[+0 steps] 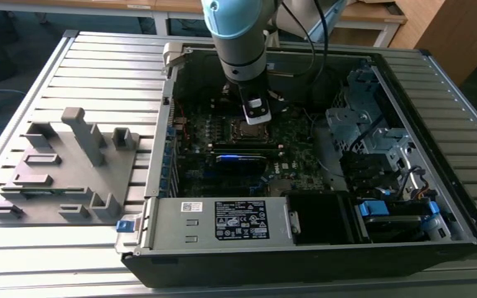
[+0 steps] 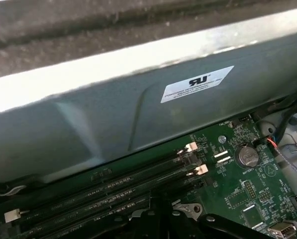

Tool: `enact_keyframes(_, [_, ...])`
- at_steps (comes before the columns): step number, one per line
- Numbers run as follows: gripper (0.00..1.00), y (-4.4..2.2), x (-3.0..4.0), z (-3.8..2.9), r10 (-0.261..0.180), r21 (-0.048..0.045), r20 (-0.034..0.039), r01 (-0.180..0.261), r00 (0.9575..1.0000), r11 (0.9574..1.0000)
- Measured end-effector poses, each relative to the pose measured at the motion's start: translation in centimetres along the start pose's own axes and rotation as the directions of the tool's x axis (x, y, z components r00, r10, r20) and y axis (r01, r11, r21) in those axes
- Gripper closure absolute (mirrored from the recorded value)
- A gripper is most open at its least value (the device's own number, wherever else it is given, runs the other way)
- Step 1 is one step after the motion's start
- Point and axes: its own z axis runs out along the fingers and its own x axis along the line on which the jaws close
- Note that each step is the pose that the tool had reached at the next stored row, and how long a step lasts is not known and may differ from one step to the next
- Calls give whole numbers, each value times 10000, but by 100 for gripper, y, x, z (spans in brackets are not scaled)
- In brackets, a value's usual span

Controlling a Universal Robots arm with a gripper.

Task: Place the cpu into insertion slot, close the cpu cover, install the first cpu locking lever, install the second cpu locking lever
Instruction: 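Install the first cpu locking lever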

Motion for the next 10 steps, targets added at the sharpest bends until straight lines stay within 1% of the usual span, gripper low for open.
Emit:
enact_keyframes(4, [90, 8, -4, -22, 2, 1, -10, -2, 10000, 10000])
enact_keyframes(10, [90, 38, -16, -104, 4, -2, -17, -4, 10000, 10000])
